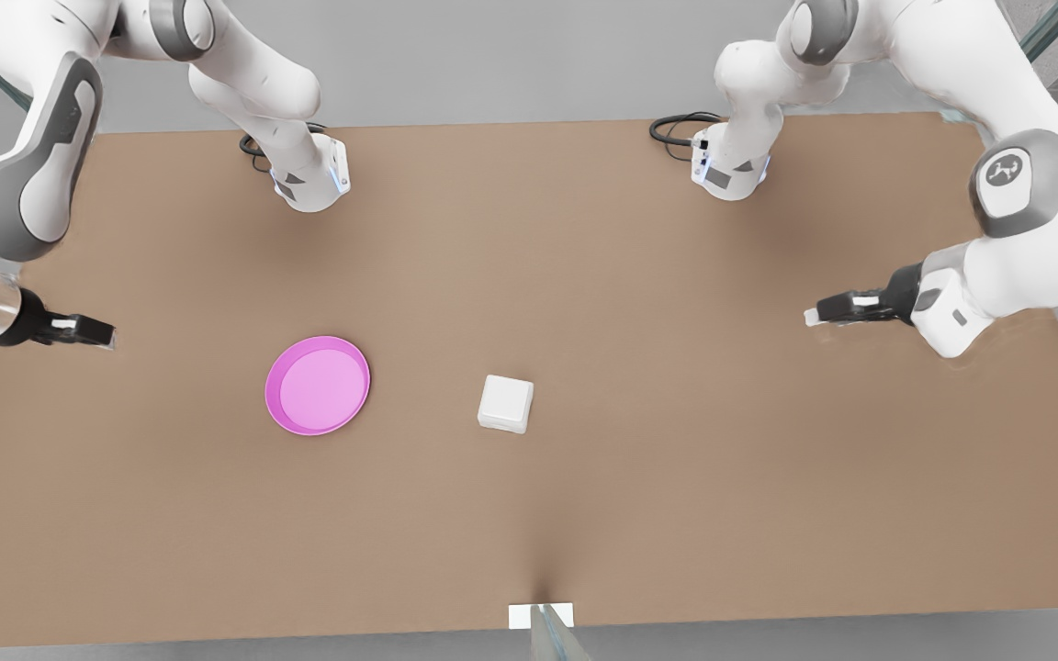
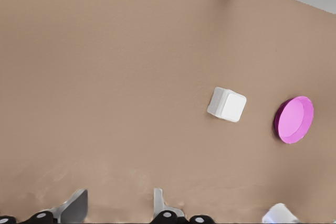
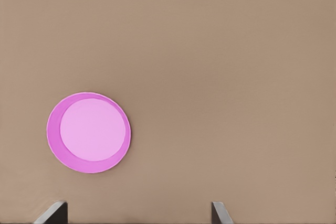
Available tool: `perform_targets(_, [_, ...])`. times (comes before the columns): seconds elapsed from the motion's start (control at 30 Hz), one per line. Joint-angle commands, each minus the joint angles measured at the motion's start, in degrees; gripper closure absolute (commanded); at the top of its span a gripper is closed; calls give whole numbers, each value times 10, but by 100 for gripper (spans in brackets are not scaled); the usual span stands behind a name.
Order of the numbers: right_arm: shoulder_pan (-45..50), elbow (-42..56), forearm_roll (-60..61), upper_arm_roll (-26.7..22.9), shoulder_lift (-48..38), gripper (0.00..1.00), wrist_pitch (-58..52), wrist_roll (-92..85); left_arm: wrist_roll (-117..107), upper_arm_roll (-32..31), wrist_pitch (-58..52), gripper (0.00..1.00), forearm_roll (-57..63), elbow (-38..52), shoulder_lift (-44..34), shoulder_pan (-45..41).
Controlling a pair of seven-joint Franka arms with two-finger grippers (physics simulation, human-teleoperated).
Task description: Pack egg into the box and close the box lid
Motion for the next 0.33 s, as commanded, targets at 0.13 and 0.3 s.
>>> perform_targets(0.13, [22, -39, 8, 6, -64, 0, -2, -2, 103, -10, -26, 0, 192, 86, 57, 16])
perform_targets(0.3, [23, -102, 7, 3, -99, 0, 28, 1, 57, -9, -58, 0, 193, 88, 84, 34])
